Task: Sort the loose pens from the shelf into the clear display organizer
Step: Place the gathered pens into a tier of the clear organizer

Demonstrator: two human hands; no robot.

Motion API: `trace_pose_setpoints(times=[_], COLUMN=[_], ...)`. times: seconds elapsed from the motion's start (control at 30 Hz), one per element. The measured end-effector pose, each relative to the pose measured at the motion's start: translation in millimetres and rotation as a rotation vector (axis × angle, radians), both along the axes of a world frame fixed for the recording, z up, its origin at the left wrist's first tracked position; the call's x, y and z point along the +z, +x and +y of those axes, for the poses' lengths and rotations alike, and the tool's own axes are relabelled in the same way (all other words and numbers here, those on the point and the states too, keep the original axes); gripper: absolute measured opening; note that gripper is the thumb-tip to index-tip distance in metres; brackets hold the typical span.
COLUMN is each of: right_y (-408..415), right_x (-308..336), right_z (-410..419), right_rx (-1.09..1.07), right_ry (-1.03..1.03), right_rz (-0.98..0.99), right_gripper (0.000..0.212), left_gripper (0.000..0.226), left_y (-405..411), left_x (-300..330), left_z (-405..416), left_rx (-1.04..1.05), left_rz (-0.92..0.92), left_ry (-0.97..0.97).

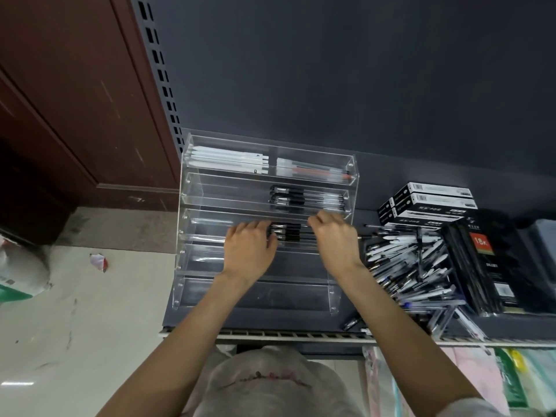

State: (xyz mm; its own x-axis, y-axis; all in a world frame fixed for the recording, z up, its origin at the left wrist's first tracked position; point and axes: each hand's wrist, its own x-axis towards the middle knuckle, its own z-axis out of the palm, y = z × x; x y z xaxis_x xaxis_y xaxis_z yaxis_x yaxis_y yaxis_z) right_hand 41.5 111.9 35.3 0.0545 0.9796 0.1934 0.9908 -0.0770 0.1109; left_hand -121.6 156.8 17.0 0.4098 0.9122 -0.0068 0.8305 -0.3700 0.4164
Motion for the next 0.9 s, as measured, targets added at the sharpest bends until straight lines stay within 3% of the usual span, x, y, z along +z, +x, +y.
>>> trace_pose_setpoints(times=[0.3,0.63,0.9], right_y=[0.3,-5.6,-7.2], right_x=[-10.0,-5.2,2.6], right_z=[0.9,-7.2,-42.8], right_rx=[-0.171,-0.083,-0.105], right_ry=[-0.097,-0.149,0.124], right_rz=[0.127,0.203,0.335], right_gripper=[0.03,0.042,0.024], left_gripper=[0.037,0.034,0.034], left_y=[-2.1,-5.4,-13.0], left_x=[-4.6,-5.7,0.4], left_z=[-0.3,3.0,0.0], left_rx=[-0.029,-0.008,-0.06], left_rz=[-0.06,-0.113,-0.17], left_ry=[-0.041,-0.057,-0.011])
